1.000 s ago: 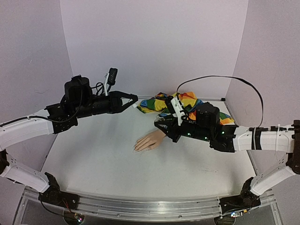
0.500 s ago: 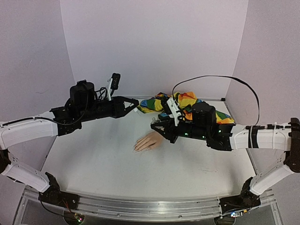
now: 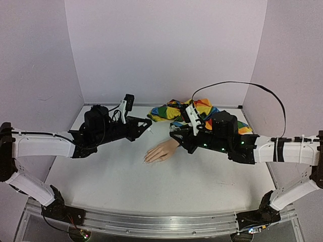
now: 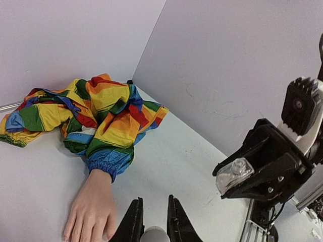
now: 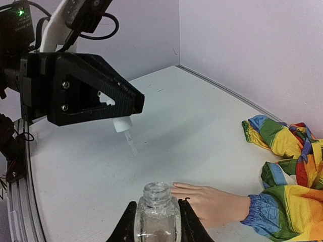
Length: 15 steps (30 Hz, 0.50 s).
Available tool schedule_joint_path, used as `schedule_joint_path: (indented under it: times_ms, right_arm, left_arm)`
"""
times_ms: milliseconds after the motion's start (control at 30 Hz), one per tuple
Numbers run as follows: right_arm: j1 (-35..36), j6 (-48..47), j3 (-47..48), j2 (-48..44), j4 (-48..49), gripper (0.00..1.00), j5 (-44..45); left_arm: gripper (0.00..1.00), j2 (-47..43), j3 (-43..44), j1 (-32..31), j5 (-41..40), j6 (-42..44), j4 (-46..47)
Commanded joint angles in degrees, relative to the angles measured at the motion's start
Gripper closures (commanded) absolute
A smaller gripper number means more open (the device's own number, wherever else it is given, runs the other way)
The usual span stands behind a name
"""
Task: Paint the nails
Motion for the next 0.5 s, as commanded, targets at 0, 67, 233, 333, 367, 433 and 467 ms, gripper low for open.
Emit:
schedule_joint_path:
  times_ms: [0,67,233,333,367,433,467]
  right_arm:
    - [-0.53,-0.57,-1.67,-4.3,1.58,1.0,2.77]
    - [-0.73,-0.69,-2.57,-5.61,1.01,1.0,3.47]
    - [-1.18,-1.44,-4.54,-9.5,-0.82,1.0,6.81]
    - [-1.33,-1.79,-5.36,-11.43,-1.81,1.0,8.08]
    - [-1.38,-1.82,-5.57,-11.89,-1.99,1.0,8.57]
    - [-1.49,-1.82,-6.01,-12.65,-2.28,1.0,9.27]
    - [-1.51,-1.84,-6.19,-12.94,-2.33,1.0,9.51]
  left_arm:
    - [1.0,1.59,-3.99,-0.49,-0.49,7.77,13.63]
    - [1.0,2.76,-6.35,-0.53,0.4,10.41,16.78]
    - [1.0,6.49,-12.63,-0.55,2.74,13.66,25.04]
    - [1.0,10.18,-16.18,-0.55,4.01,13.93,31.77]
    - [1.0,11.1,-16.82,-0.55,4.31,14.13,33.19]
    - [1.0,13.4,-17.17,-0.55,4.27,14.81,34.77]
    - [1.0,14.54,-17.18,-0.55,4.2,15.3,35.39]
